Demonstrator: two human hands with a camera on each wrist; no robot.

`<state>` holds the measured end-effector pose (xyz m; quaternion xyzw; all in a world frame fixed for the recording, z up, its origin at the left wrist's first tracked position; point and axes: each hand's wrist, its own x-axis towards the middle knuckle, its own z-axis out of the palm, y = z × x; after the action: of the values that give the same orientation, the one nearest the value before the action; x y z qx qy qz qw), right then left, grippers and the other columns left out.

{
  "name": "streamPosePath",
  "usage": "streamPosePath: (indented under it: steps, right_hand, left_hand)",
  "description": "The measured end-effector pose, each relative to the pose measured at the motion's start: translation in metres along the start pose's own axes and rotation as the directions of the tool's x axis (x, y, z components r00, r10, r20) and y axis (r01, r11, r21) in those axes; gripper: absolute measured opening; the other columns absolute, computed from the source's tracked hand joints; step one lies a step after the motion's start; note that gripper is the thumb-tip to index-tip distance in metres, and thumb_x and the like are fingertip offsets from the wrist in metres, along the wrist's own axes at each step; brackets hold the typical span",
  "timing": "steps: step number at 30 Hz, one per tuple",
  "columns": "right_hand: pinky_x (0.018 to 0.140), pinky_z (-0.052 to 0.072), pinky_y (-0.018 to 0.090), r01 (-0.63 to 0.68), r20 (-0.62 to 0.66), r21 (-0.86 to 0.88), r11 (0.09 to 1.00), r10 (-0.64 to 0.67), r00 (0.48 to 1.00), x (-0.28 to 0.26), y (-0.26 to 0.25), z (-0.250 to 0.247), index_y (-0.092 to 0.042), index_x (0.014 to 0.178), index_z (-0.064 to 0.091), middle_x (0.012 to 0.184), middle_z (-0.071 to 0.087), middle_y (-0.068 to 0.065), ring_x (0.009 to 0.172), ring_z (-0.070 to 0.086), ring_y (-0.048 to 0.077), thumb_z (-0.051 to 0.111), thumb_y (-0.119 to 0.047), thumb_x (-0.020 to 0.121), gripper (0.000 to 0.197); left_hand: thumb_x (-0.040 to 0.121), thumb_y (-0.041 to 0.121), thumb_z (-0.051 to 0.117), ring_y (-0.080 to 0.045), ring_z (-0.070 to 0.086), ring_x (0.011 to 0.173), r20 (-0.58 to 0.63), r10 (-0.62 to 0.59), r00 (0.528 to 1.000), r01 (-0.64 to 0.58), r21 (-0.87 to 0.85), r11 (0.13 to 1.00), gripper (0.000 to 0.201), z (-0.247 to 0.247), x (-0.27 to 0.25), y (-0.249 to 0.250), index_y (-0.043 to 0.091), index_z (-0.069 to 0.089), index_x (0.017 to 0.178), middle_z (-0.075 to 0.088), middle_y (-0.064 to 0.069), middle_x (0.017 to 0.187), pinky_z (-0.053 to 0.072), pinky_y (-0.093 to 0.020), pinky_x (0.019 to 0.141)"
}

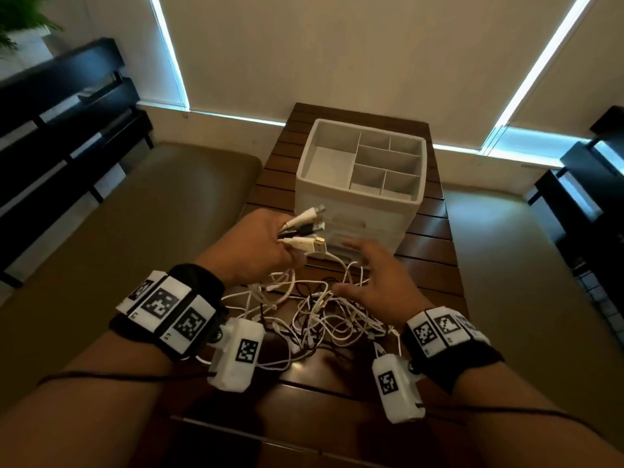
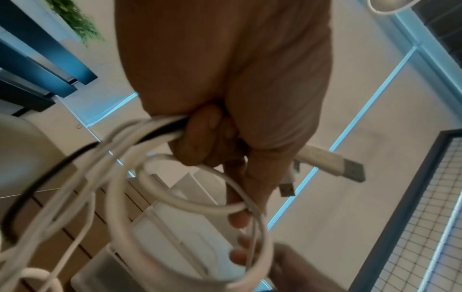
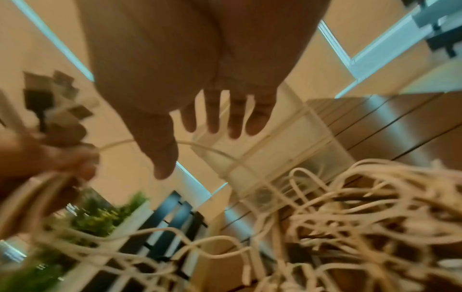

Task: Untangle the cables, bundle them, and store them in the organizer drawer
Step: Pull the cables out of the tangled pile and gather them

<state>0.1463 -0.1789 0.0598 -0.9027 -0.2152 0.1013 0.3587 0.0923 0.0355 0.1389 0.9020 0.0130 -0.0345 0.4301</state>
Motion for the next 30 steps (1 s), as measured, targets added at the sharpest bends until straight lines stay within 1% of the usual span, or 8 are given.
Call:
streamPosePath:
  steps: [4, 7, 10, 13, 18, 24, 27, 30]
  right_hand:
    - [0.073, 0.047, 0.028, 0.034, 0.168, -0.031, 0.999, -0.029, 0.985, 0.011, -0.023, -0.001, -0.022, 0.100, 0.067, 0.088, 0.066, -0.008, 0.077, 0.059, 0.004, 0.063, -0.026, 0.091, 0.011]
    - [0.066, 0.051, 0.037, -0.170, -0.013, 0.104, 0.980, 0.173, 0.985, 0.016, -0.010, -0.023, -0.015, 0.082, 0.066, 0.075, 0.069, 0.006, 0.068, 0.064, 0.020, 0.056, -0.031, 0.095, 0.023]
    - [0.053, 0.050, 0.028, -0.221, -0.136, 0.259, 0.940, 0.263, 0.955, 0.011, -0.001, -0.047, -0.015, 0.077, 0.067, 0.065, 0.070, 0.005, 0.056, 0.066, 0.014, 0.063, -0.033, 0.091, 0.023]
    - [0.053, 0.048, 0.024, -0.207, -0.119, 0.081, 0.975, 0.216, 0.969, 0.009, -0.002, -0.047, -0.016, 0.071, 0.068, 0.061, 0.068, 0.003, 0.053, 0.063, 0.011, 0.067, -0.036, 0.087, 0.025]
    - [0.069, 0.052, 0.035, -0.411, -0.218, -0.029, 0.911, 0.396, 0.892, 0.012, 0.023, -0.040, -0.006, 0.071, 0.065, 0.073, 0.069, 0.009, 0.076, 0.066, 0.025, 0.075, -0.032, 0.080, 0.030]
    - [0.072, 0.057, 0.039, -0.324, -0.037, -0.178, 0.929, 0.323, 0.946, 0.006, -0.006, -0.022, -0.015, 0.067, 0.058, 0.075, 0.067, 0.006, 0.073, 0.066, 0.022, 0.081, -0.035, 0.073, 0.031]
    - [0.070, 0.055, 0.038, -0.164, 0.119, -0.215, 0.963, 0.193, 0.974, 0.009, -0.033, -0.015, -0.012, 0.071, 0.062, 0.076, 0.070, 0.008, 0.073, 0.067, 0.023, 0.082, -0.035, 0.072, 0.030]
    - [0.070, 0.052, 0.030, 0.041, 0.087, -0.195, 0.980, -0.025, 0.996, 0.015, -0.046, -0.017, -0.017, 0.088, 0.074, 0.086, 0.073, 0.004, 0.079, 0.068, 0.019, 0.077, -0.022, 0.076, 0.014]
  left_hand:
    - [0.079, 0.016, 0.077, -0.003, 0.063, 0.060, -0.001, 0.035, 0.999, -0.035, -0.001, 0.999, 0.012, 0.004, 0.003, 0.000, 0.021, 0.072, 0.089, 0.072, 0.000, 0.075, 0.050, -0.018, 0.057]
    - [0.085, 0.019, 0.072, -0.007, 0.062, 0.061, -0.192, 0.003, 0.981, -0.007, -0.019, 1.000, 0.010, -0.009, 0.004, -0.013, 0.016, 0.073, 0.094, 0.071, -0.005, 0.077, 0.048, -0.021, 0.057]
    - [0.088, 0.019, 0.066, -0.007, 0.053, 0.056, -0.441, -0.100, 0.892, 0.075, -0.073, 0.994, 0.011, -0.026, 0.006, -0.028, 0.010, 0.071, 0.086, 0.065, -0.004, 0.070, 0.038, -0.013, 0.048]
    - [0.090, 0.031, 0.063, -0.010, 0.050, 0.055, -0.588, -0.175, 0.790, 0.132, -0.116, 0.984, 0.024, -0.033, 0.009, -0.033, 0.009, 0.069, 0.083, 0.059, -0.004, 0.067, 0.039, -0.026, 0.050]
    - [0.090, 0.040, 0.062, -0.015, 0.046, 0.053, -0.622, -0.251, 0.741, 0.155, -0.205, 0.966, 0.031, -0.037, 0.014, -0.036, 0.016, 0.060, 0.069, 0.052, -0.003, 0.061, 0.036, -0.027, 0.051]
    - [0.086, 0.043, 0.065, -0.016, 0.050, 0.056, -0.594, -0.221, 0.773, 0.116, -0.210, 0.971, 0.029, 0.000, 0.017, -0.031, 0.014, 0.068, 0.083, 0.058, -0.003, 0.064, 0.044, -0.032, 0.057]
    - [0.087, 0.026, 0.070, -0.001, 0.052, 0.047, -0.349, -0.120, 0.930, 0.031, -0.249, 0.968, 0.008, 0.031, 0.016, -0.014, 0.018, 0.070, 0.086, 0.061, 0.005, 0.063, 0.042, -0.022, 0.048]
    - [0.081, 0.035, 0.071, -0.015, 0.066, 0.062, -0.093, -0.012, 0.996, -0.001, -0.133, 0.991, 0.018, 0.058, 0.014, -0.007, 0.018, 0.071, 0.081, 0.070, -0.001, 0.070, 0.056, -0.033, 0.060]
